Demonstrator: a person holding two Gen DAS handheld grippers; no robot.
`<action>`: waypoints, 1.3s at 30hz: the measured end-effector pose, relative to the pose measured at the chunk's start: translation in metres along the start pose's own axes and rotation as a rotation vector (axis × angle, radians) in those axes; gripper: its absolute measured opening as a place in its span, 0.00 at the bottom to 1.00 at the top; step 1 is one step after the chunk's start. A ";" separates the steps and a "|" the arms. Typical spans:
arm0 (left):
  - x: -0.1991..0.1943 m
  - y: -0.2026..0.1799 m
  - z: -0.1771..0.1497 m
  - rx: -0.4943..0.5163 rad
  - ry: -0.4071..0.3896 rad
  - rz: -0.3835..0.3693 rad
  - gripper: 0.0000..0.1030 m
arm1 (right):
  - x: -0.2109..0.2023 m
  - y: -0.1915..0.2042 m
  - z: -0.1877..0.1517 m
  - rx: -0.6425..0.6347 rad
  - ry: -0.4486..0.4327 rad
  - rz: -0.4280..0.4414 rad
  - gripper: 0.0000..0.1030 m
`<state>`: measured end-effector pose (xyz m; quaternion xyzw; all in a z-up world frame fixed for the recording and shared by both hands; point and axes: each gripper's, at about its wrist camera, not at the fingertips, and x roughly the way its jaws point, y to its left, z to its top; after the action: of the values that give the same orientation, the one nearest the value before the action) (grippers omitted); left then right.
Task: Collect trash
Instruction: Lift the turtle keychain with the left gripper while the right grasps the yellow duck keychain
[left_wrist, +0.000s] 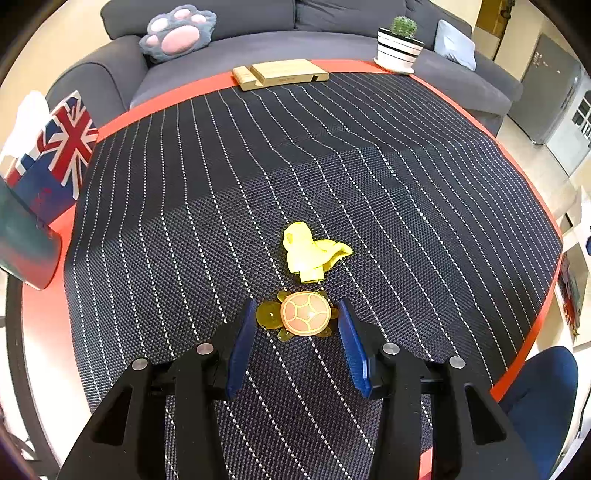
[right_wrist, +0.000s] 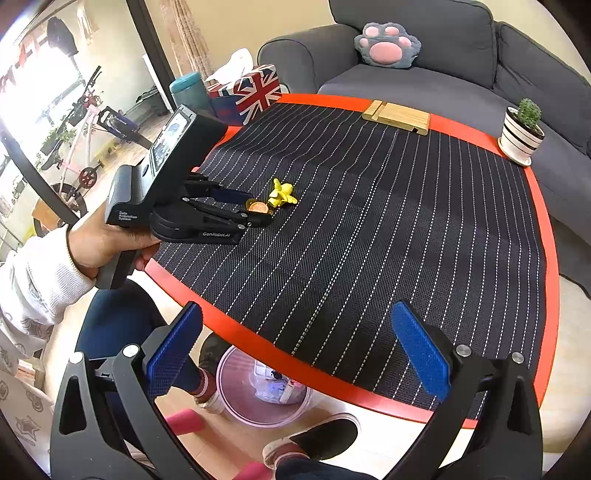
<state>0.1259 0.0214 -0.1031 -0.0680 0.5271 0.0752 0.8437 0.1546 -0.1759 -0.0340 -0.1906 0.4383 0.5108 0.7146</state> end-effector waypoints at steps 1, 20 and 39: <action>-0.001 0.000 0.000 0.000 -0.002 -0.002 0.43 | 0.001 0.000 0.001 -0.001 -0.001 0.001 0.97; -0.036 0.026 -0.012 0.005 -0.038 -0.021 0.43 | 0.029 0.008 0.054 -0.061 0.004 0.009 0.97; -0.056 0.047 -0.031 -0.012 -0.049 -0.058 0.43 | 0.113 0.036 0.113 -0.237 0.144 -0.036 0.97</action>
<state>0.0654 0.0584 -0.0676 -0.0864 0.5038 0.0558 0.8577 0.1815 -0.0161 -0.0586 -0.3175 0.4217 0.5312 0.6627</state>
